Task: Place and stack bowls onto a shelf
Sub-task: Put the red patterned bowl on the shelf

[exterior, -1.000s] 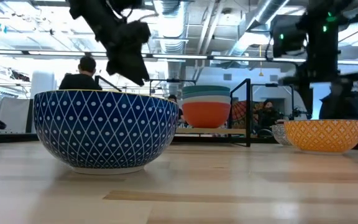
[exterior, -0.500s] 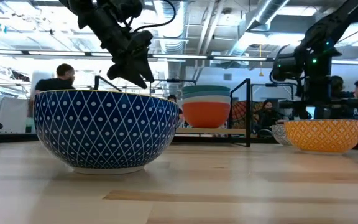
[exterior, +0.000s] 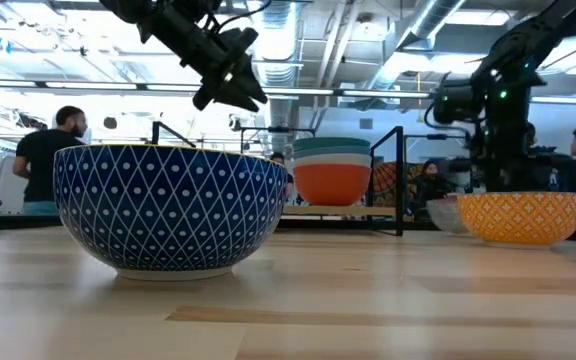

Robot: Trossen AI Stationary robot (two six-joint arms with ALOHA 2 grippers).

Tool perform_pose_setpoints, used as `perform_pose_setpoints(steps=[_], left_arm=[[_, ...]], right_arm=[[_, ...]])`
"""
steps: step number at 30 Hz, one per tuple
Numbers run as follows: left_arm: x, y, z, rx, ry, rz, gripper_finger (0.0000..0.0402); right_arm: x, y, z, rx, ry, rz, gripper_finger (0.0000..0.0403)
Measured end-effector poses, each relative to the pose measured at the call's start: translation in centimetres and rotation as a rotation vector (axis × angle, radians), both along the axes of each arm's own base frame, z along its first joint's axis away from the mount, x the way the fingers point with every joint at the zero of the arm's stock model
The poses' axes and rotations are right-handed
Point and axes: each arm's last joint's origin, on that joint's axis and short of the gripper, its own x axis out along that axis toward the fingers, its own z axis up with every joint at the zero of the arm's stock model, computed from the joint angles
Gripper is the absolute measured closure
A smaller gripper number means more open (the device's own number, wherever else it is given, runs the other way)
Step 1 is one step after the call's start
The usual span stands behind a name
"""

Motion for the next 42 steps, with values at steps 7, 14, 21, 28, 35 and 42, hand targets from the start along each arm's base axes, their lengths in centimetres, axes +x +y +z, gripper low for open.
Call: perform_pose_setpoints(steps=[7,14,21,28,35,42], left_arm=[[-0.3,1.2,3.0,0.054,-0.015,0.031,0.0301],[-1.7,1.9,7.0,0.055,0.094,0.076,0.0304],[-2.6,2.1,11.9,0.213,0.075,0.106,0.0282],[-2.4,2.5,14.6,0.388,-0.100,0.113,0.0255],[-1.8,2.9,15.0,0.457,-0.131,0.111,0.0246],[0.1,3.8,13.0,0.438,-0.069,0.060,0.0246]], right_arm=[[-1.4,1.0,2.8,-0.141,-0.049,-0.061,0.0363],[-0.8,0.7,7.8,-0.466,-0.188,-0.013,0.0363],[3.4,-0.6,14.4,-0.808,-0.295,0.140,0.0363],[9.6,-1.4,17.7,-0.920,-0.252,0.205,0.0363],[15.8,-1.7,19.3,-0.942,-0.258,0.272,0.0363],[20.5,-0.8,21.4,-0.999,-0.173,0.457,0.0363]])
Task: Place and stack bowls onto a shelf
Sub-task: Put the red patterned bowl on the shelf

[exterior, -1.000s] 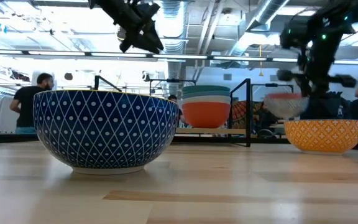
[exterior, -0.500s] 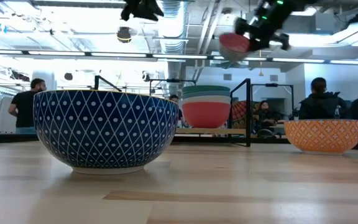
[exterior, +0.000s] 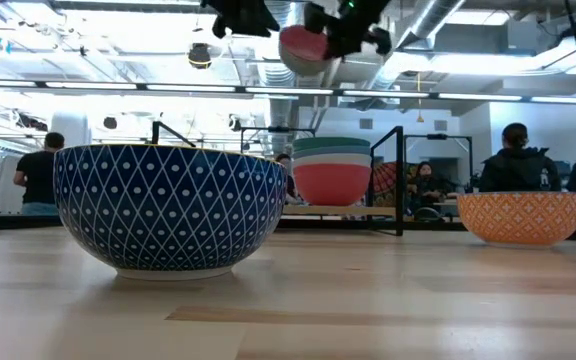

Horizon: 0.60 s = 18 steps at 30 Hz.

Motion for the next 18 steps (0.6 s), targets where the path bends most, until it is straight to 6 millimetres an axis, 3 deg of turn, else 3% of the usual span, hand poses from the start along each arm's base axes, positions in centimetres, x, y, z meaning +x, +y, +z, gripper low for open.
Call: perform_pose_setpoints(steps=[6,18], left_arm=[[0.3,0.1,-0.2,0.046,0.035,0.074,0.0246],[0.7,-0.1,0.1,0.106,0.028,0.000,0.0246]], right_arm=[[1.4,0.0,1.5,-0.046,0.098,0.012,0.0363],[0.7,-0.5,2.2,-0.041,0.109,0.033,0.0363]])
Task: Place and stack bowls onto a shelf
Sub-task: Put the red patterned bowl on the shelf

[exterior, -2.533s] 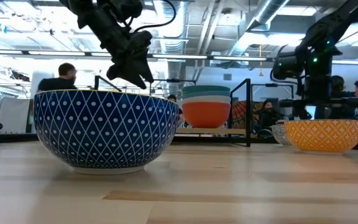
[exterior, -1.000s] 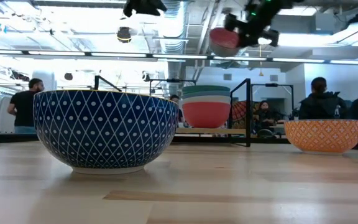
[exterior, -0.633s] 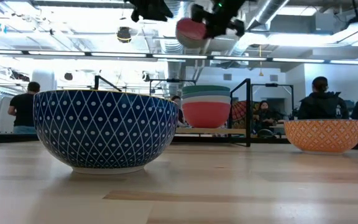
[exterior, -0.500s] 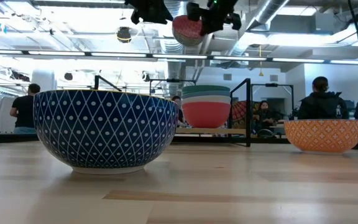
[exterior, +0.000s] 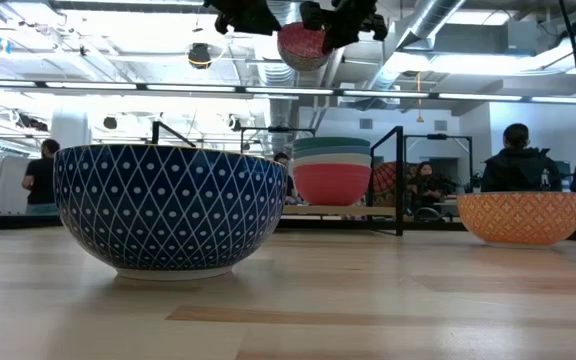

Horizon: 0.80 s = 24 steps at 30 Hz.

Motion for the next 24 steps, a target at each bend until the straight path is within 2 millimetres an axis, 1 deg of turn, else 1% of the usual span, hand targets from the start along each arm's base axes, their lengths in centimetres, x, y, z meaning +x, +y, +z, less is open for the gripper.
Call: perform_pose_setpoints(steps=[2,7,11,16,19,24], left_arm=[[0.1,0.0,-0.1,-0.002,0.004,-0.004,0.0246],[0.1,0.0,0.3,0.019,-0.033,-0.006,0.0246],[0.0,0.2,0.2,0.028,-0.007,0.074,0.0246],[0.0,0.1,0.0,0.042,0.021,0.061,0.0248],[0.1,0.0,0.1,0.047,0.023,0.040,0.0266],[0.1,-0.1,0.1,0.051,0.029,0.041,0.0314]], right_arm=[[0.1,0.3,-0.1,-0.007,0.027,0.007,0.0363],[0.6,0.6,-0.5,-0.010,0.047,0.019,0.0363],[0.9,1.4,-0.1,-0.051,0.061,0.026,0.0363],[1.2,2.3,0.3,-0.091,0.102,0.025,0.0363],[1.2,2.4,0.6,-0.107,0.130,0.035,0.0363],[1.1,2.6,1.3,-0.159,0.202,0.052,0.0362]])
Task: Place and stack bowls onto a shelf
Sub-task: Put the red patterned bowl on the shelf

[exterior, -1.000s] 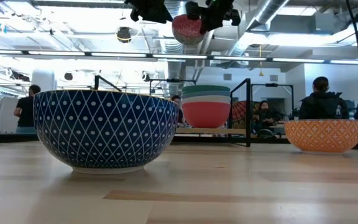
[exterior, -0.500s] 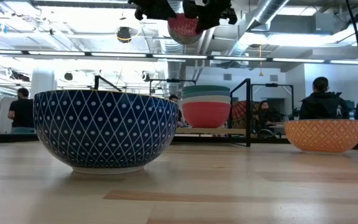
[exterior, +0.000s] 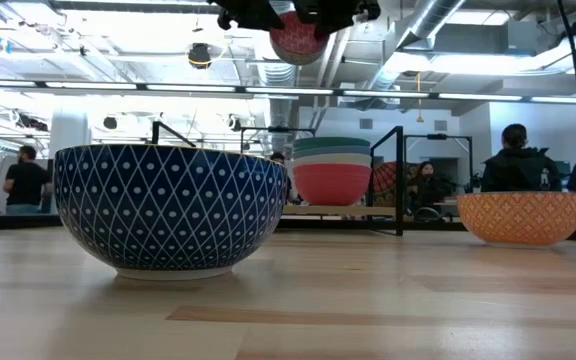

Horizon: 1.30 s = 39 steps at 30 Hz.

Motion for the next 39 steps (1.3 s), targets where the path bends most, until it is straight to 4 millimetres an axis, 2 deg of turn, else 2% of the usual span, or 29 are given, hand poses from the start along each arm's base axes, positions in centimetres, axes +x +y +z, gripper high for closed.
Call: perform_pose_setpoints(steps=[6,12,21,28,33,39], left_arm=[[0.0,-0.1,0.0,0.011,0.006,-0.005,0.0342],[0.1,-0.2,0.0,0.034,0.025,-0.006,0.0345],[0.1,-0.2,0.1,0.039,0.025,-0.003,0.0346],[0.1,-0.2,0.5,0.042,-0.033,0.000,0.0346],[0.2,-0.3,0.6,0.051,-0.045,0.020,0.0345],[0.1,-0.2,0.8,0.063,-0.047,0.077,0.0352]], right_arm=[[-0.1,0.1,0.6,-0.038,0.062,0.012,0.0361],[-0.1,0.2,0.6,-0.041,0.077,0.029,0.0343],[-0.1,0.2,1.1,-0.083,0.113,0.050,0.0338],[-0.8,-0.7,2.4,-0.071,0.109,0.112,0.0336],[-1.5,-2.0,2.8,-0.030,0.099,0.222,0.0335],[-1.9,-2.2,4.0,-0.049,0.106,0.291,0.0334]])
